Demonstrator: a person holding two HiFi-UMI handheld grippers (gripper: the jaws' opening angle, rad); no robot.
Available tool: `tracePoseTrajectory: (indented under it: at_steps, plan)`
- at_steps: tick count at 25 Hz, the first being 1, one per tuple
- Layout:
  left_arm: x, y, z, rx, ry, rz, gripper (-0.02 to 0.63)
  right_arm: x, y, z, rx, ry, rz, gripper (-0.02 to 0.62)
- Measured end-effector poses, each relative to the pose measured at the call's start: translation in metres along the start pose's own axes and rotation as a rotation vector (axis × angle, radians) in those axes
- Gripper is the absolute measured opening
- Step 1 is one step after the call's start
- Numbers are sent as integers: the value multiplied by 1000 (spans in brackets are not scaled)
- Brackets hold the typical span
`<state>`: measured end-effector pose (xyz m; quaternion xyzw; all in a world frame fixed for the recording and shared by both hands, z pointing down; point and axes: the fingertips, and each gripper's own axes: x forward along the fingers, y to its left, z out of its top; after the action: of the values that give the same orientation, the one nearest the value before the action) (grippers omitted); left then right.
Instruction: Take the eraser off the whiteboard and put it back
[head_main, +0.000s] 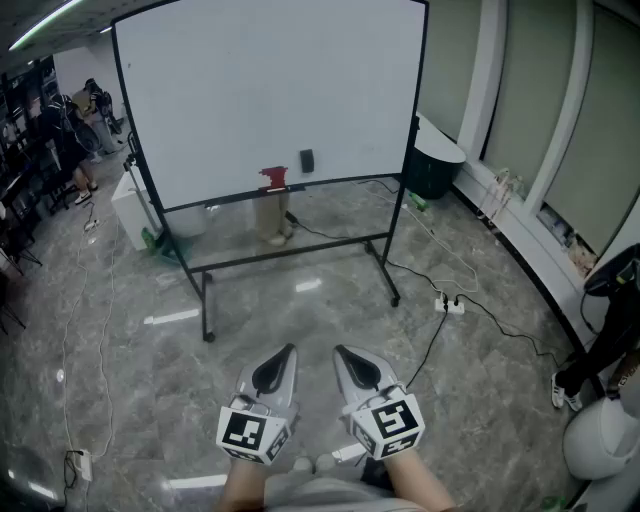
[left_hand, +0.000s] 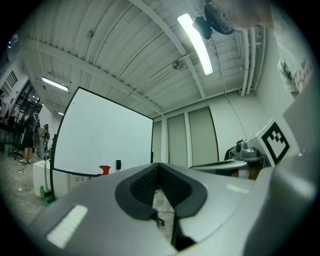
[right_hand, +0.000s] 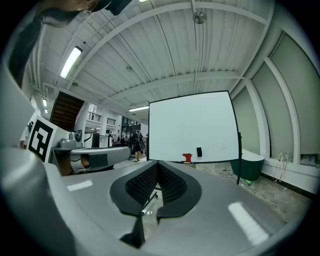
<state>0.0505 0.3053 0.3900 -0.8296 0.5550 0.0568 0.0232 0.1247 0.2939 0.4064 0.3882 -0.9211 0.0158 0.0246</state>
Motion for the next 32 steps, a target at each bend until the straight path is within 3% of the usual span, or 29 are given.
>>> tracePoseTrajectory:
  at_steps: [15, 21, 32]
  plan:
    - [20, 7, -9, -29, -2, 12, -2, 8, -15, 13, -1, -78, 13, 0]
    - [35, 13, -19, -59, 11, 1, -2, 19, -25, 9, -21, -51, 11, 0]
    - [102, 72, -25, -34, 10, -1, -2, 103, -53, 7, -33, 4, 52, 0]
